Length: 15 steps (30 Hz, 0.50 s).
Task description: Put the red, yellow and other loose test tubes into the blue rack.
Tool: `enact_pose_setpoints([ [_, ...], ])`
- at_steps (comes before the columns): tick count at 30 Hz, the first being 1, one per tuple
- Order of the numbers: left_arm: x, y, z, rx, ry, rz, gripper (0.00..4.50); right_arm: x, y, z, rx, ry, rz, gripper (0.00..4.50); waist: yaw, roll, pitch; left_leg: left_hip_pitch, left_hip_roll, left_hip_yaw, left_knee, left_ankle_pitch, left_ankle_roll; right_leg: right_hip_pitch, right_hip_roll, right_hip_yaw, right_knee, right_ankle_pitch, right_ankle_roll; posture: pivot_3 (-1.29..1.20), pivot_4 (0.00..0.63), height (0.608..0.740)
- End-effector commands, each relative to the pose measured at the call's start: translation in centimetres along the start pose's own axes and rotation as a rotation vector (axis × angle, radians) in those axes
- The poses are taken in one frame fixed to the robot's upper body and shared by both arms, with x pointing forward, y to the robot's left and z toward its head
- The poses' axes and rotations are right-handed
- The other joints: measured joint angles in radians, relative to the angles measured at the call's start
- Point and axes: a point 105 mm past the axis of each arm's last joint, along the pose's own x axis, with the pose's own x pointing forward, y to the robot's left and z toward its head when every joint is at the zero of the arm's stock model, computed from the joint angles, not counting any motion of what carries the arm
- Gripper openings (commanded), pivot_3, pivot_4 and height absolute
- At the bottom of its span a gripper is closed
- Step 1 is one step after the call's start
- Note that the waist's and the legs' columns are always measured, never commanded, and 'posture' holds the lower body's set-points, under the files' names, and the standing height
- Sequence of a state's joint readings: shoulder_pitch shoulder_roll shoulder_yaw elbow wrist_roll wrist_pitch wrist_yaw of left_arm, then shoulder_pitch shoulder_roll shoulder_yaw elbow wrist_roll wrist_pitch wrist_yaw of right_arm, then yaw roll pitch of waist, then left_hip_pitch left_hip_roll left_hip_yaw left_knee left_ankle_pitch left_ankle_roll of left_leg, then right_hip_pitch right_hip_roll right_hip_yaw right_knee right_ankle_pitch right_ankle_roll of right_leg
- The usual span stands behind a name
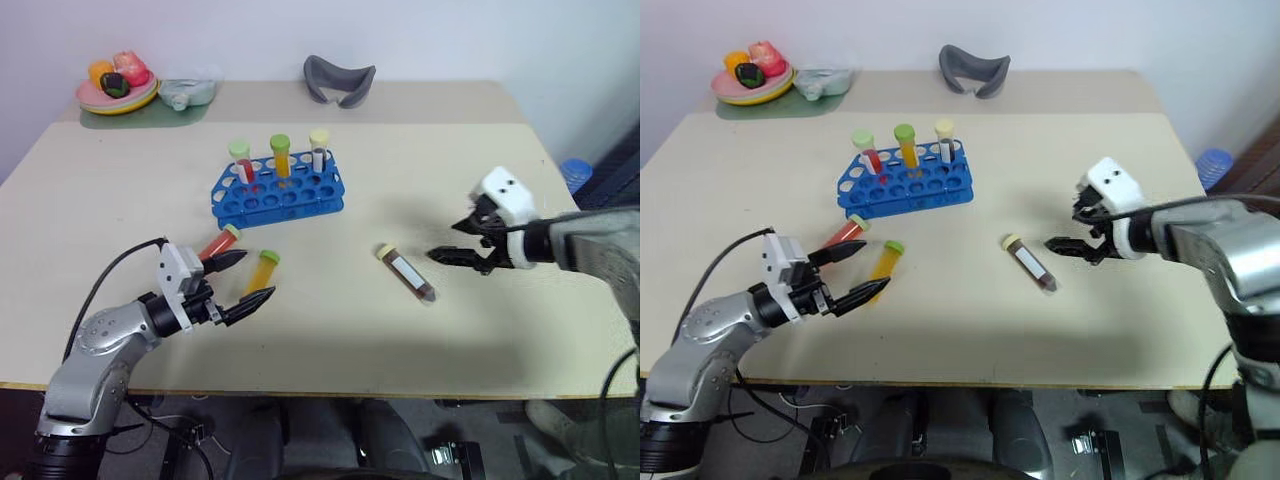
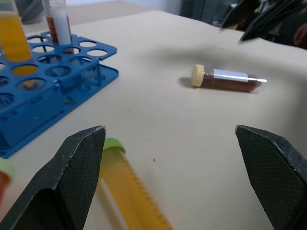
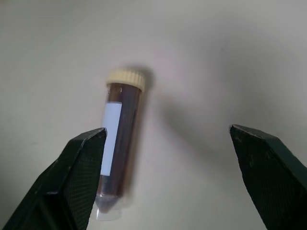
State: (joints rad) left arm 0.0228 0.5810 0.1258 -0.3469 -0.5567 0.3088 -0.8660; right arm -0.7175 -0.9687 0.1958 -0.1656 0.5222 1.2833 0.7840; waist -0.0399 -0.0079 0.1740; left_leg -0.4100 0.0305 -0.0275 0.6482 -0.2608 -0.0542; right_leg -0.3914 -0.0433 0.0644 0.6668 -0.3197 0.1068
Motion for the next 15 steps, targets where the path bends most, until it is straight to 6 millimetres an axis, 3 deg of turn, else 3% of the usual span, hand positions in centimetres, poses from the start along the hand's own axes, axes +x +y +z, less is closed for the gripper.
enact_pose_setpoints([
  [1,0.6,-0.5,0.6,0.001,-0.026,-0.022,4.42,0.8,0.3,-0.2,0.004,0.120,0.039,4.19,0.004,0.000,0.000,0.000,0.000,0.000,0.000,0.000,0.000,0.000,0.000,0.000,0.000,0.000,0.000,0.00,0.150,0.740],
  [15,1.2,-1.8,-0.2,-0.065,-0.046,-0.014,4.42,2.6,2.0,2.4,0.089,0.310,0.196,4.19,-0.002,0.000,0.000,0.000,0.000,-0.001,0.000,0.000,0.000,-0.002,0.000,0.000,0.001,0.000,0.000,0.00,0.150,0.740],
])
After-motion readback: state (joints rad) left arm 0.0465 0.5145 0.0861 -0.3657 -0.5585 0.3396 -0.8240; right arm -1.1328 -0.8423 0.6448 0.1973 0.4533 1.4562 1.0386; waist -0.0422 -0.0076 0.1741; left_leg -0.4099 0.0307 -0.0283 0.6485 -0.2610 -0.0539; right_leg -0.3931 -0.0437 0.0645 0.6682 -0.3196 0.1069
